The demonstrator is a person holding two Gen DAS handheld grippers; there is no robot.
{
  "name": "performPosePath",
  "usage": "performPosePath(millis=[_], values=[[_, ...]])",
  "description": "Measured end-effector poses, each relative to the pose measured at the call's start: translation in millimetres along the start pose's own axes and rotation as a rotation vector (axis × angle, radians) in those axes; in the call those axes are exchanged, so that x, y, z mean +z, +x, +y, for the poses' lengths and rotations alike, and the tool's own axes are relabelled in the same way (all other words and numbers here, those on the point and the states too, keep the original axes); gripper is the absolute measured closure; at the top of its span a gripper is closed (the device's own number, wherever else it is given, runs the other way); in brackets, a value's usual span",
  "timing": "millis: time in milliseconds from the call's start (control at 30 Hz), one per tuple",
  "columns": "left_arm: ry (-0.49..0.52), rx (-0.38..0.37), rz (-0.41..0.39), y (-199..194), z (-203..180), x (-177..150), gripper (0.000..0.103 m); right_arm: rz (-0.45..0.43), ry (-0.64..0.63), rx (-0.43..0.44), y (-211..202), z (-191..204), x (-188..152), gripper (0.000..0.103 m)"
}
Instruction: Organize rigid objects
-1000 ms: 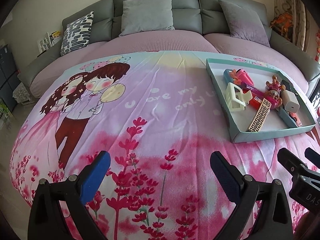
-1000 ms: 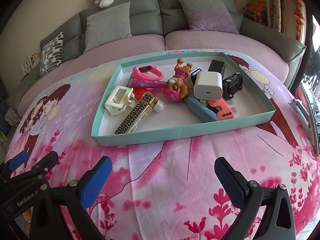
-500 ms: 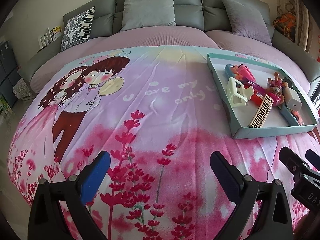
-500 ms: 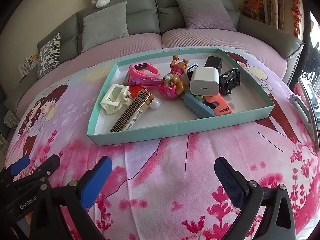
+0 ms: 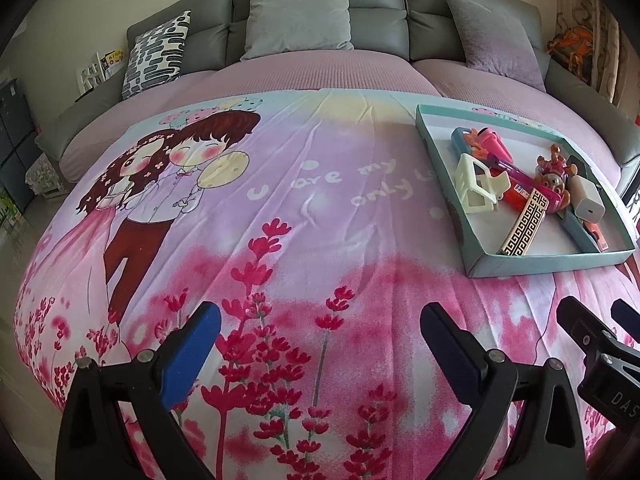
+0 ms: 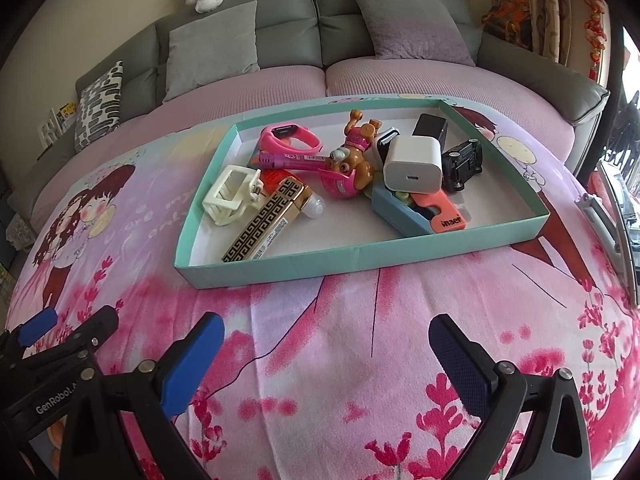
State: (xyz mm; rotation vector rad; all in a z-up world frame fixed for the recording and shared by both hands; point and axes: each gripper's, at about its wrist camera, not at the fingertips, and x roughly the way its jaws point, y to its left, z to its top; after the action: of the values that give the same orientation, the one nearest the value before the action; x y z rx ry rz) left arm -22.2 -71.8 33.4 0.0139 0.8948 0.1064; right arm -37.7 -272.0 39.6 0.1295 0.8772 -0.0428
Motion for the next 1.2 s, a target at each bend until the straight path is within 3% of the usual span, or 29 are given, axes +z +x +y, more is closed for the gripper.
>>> performPosePath(millis=[1200], values=[[-0.006, 0.011, -0.016, -5.6, 0.4, 0.5, 0.003, 0.008, 0.0, -0.004, 2.0, -0.5, -0.3, 0.0]])
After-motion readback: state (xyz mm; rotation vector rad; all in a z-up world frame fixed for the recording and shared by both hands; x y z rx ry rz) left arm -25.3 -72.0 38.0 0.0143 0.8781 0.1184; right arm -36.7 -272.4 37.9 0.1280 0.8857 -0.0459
